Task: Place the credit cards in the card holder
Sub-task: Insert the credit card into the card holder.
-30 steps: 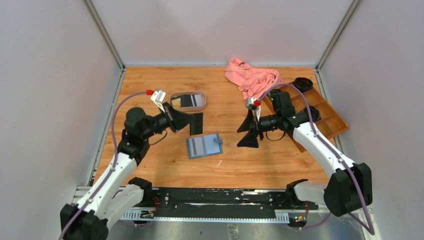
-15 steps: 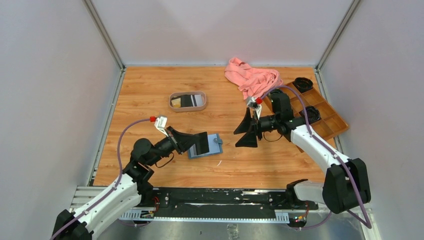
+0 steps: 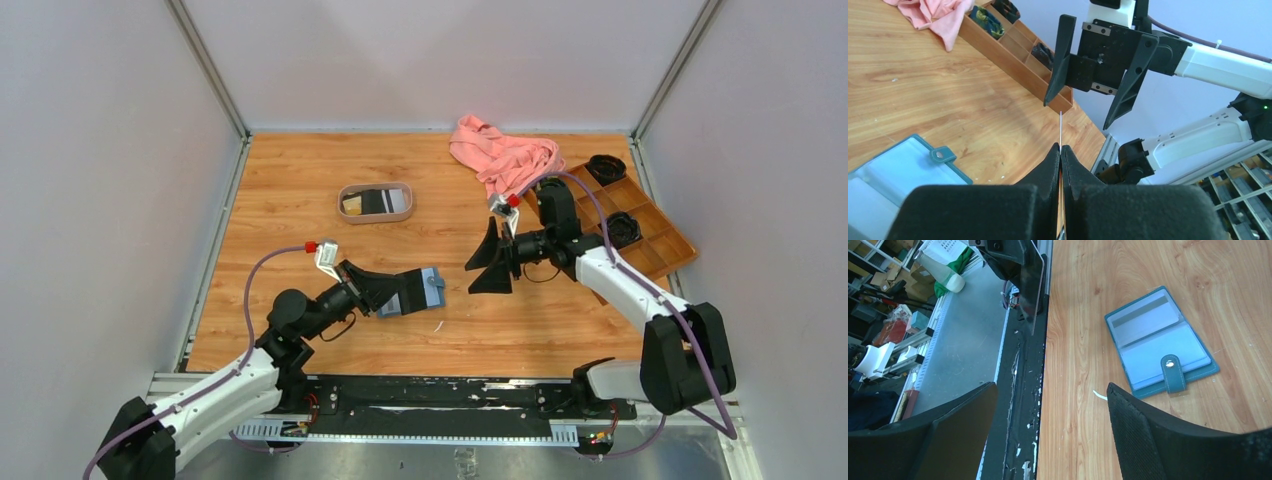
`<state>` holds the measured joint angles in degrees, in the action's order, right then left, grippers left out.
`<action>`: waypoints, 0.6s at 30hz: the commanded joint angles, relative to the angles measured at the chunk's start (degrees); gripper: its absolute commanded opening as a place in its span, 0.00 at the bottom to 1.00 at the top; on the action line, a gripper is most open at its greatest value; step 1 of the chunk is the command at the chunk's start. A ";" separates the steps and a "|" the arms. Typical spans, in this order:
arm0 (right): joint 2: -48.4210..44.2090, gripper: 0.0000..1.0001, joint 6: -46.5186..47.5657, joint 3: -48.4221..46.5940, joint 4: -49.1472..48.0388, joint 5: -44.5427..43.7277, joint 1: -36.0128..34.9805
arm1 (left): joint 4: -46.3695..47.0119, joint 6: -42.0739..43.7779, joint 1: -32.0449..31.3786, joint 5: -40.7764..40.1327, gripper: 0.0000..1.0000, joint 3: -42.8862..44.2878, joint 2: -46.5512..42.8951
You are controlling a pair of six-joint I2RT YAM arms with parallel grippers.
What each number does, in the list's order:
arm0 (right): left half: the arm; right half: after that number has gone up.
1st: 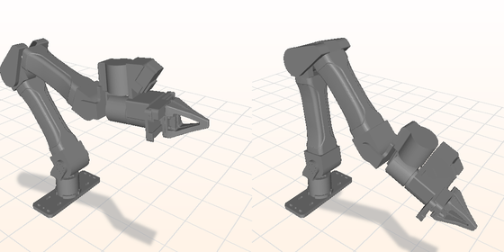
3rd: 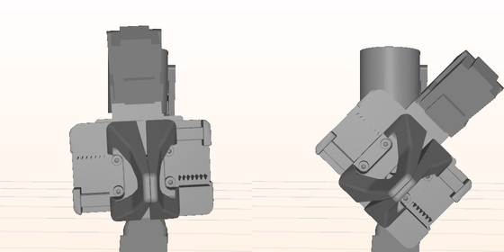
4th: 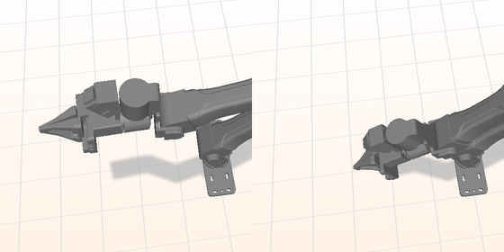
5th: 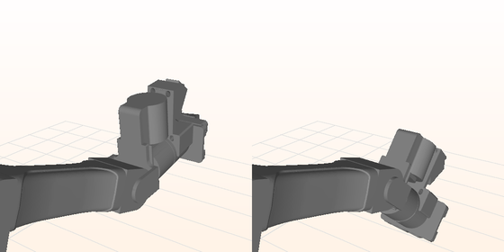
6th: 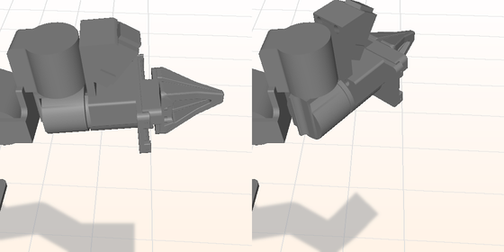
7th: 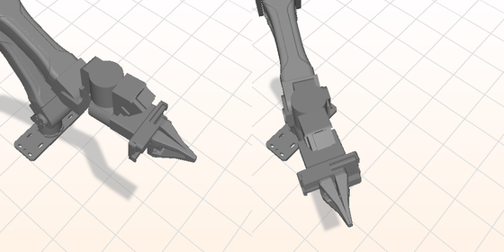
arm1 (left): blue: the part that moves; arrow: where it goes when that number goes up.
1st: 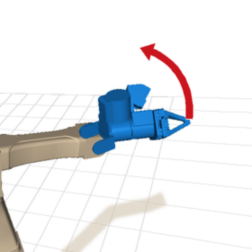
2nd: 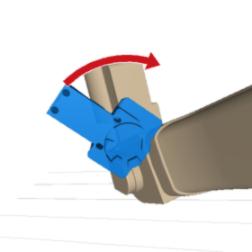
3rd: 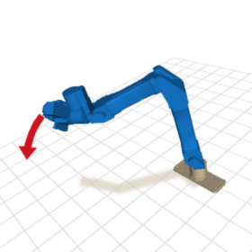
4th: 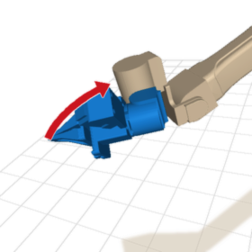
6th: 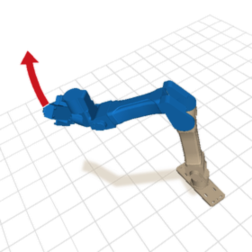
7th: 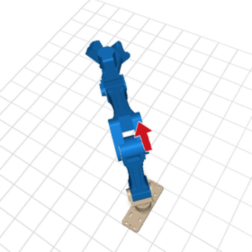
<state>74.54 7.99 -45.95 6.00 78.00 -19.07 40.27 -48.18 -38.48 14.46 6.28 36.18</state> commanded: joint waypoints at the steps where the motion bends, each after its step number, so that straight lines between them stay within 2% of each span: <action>1: 1.02 0.84 -2.27 1.30 -1.83 1.16 -1.14 | 5.09 3.38 -2.41 -3.79 0.00 -0.38 0.90; 5: 2.27 0.83 -5.41 0.77 -3.23 1.41 -3.03 | 7.19 4.46 -3.99 -4.69 0.00 -0.33 3.29; 12: 5.63 0.81 -17.54 -1.47 -10.12 0.03 -6.58 | 15.95 6.54 -7.13 -4.50 0.00 -0.23 10.41; 18: 7.40 0.70 -19.61 -3.87 -10.13 1.13 -7.59 | 27.00 5.75 -8.01 -2.09 0.00 -0.40 18.79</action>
<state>81.67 -8.19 -47.64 -2.31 78.02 -25.65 56.55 -43.38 -45.78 11.60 6.20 51.03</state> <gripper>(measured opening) 0.722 0.007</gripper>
